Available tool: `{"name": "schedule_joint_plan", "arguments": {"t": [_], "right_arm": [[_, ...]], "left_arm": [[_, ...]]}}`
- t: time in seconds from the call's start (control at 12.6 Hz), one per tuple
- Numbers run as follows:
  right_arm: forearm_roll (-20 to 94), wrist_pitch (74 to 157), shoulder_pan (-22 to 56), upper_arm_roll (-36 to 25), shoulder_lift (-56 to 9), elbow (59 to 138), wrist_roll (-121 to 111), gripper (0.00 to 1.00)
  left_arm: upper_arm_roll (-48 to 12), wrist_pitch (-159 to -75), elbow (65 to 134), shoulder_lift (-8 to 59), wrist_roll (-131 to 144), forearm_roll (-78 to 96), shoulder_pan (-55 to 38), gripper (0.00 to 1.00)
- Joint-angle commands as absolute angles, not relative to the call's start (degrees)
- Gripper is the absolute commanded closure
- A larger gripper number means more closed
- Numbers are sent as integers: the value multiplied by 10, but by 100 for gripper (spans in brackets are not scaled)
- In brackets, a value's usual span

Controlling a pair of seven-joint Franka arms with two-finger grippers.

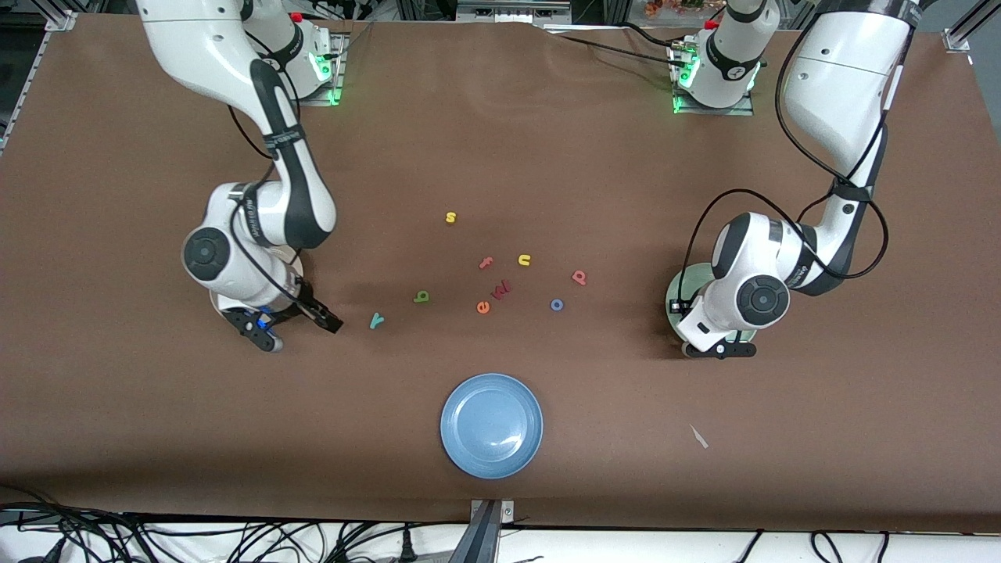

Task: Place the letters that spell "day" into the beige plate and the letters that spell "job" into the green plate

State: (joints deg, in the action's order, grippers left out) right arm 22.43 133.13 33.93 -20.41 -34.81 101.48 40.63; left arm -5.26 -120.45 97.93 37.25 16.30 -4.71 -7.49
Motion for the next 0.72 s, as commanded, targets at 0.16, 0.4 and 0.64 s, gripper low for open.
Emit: {"name": "schedule_joint_plan", "arguments": {"t": [0.16,0.4,0.64], "right_arm": [[238,1319,340,-184,-413,937,453,0],[233,1320,359,-183,-439,923,459,0],[232,1320,364,-183,-447,923,457,3]], "left_arm": [[-61,-1186,982,339,202,-52,-81,0],[-114,-1178,977,335,334,-53,-86,0],[-158,-1181,966,336,443,-52,-101,0]]}}
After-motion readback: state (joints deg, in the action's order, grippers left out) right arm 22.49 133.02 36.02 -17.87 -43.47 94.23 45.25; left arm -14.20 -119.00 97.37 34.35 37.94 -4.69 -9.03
